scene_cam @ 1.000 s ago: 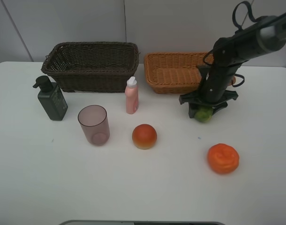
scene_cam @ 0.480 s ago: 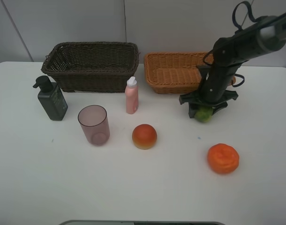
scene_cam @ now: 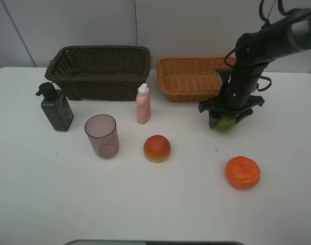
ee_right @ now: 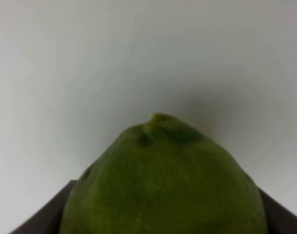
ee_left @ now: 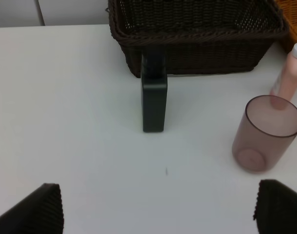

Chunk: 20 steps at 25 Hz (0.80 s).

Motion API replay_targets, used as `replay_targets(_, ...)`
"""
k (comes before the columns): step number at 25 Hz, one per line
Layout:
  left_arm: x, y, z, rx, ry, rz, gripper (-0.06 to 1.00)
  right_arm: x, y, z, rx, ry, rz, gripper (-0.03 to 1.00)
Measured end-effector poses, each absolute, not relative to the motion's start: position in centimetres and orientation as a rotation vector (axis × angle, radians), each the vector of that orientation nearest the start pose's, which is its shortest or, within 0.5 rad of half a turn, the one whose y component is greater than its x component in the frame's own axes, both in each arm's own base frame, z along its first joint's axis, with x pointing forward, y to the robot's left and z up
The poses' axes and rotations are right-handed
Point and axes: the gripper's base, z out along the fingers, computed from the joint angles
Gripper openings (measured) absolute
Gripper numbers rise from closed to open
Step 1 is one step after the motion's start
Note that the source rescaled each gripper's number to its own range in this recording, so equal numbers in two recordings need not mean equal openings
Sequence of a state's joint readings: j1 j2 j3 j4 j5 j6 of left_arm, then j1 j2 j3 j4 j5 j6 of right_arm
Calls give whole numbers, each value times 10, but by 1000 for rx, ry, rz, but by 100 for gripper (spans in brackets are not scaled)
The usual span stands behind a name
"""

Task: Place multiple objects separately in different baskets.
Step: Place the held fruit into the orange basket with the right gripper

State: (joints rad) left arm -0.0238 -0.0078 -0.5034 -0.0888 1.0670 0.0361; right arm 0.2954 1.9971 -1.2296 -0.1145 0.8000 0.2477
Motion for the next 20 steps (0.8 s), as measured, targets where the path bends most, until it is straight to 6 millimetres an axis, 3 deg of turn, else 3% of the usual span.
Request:
replay_targets(9, -7, -7, 278, 66, 2037, -98, 100, 346, 97, 184, -184, 2985, -66, 3)
replay_targets(14, -7, -7, 278, 66, 2037, -98, 100, 363, 97, 209, -208, 2936, -55, 3)
replay_targets(20, -7, -7, 278, 66, 2037, -98, 100, 401, 94, 230, -198, 2862, -29, 3)
